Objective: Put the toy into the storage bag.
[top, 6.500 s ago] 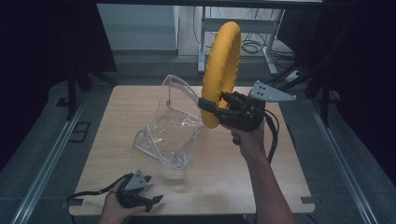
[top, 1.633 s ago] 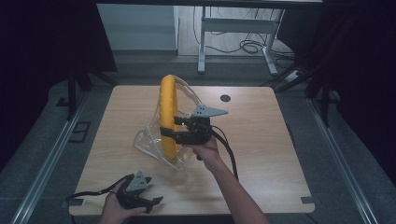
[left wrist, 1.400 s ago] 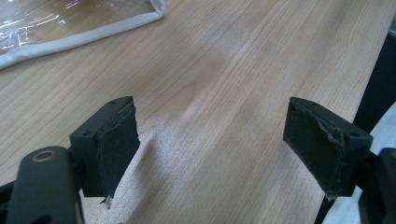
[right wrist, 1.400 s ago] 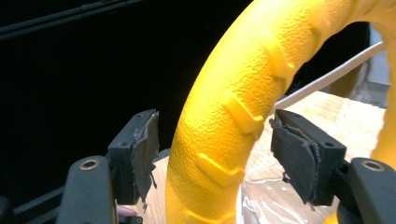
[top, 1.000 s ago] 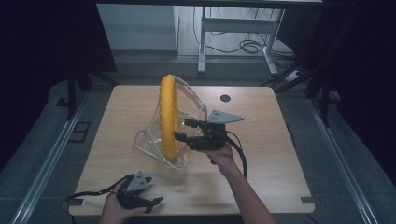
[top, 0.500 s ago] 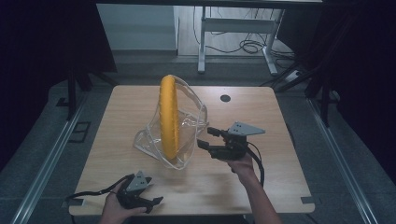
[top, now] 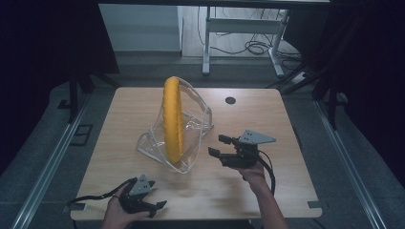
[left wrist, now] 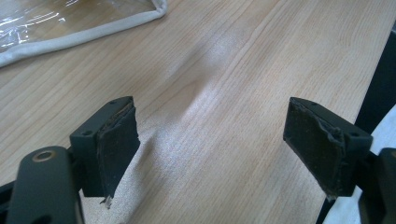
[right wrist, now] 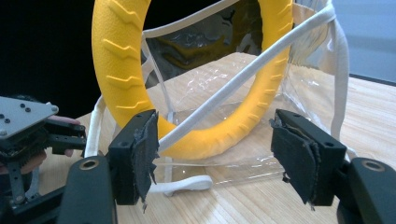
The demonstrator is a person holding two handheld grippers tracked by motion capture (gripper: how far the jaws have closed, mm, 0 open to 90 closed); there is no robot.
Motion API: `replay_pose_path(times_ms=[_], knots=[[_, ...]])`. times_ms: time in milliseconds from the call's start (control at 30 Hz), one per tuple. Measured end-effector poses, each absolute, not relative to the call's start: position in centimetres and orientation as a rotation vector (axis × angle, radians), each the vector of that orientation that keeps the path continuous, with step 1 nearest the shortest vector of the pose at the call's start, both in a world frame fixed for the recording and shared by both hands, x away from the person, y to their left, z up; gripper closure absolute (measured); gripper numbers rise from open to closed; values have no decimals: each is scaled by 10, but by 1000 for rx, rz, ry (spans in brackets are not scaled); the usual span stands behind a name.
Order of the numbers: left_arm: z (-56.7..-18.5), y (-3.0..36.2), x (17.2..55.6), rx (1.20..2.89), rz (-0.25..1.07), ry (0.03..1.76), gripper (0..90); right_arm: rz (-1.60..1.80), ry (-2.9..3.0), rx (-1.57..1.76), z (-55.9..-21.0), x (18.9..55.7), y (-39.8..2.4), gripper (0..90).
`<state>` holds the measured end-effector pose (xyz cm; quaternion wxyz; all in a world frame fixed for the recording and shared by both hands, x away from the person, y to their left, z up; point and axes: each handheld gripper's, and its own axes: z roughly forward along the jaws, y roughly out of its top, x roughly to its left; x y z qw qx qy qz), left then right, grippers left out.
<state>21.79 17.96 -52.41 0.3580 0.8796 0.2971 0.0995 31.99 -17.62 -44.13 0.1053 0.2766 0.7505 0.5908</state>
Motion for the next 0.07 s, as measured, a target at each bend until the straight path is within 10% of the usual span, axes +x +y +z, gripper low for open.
replay_pose_path(times_ms=[67], knots=[[-524, 180, 218, 2270, 260, 766, 179, 1728, 2222, 810, -444, 319, -174, 324]])
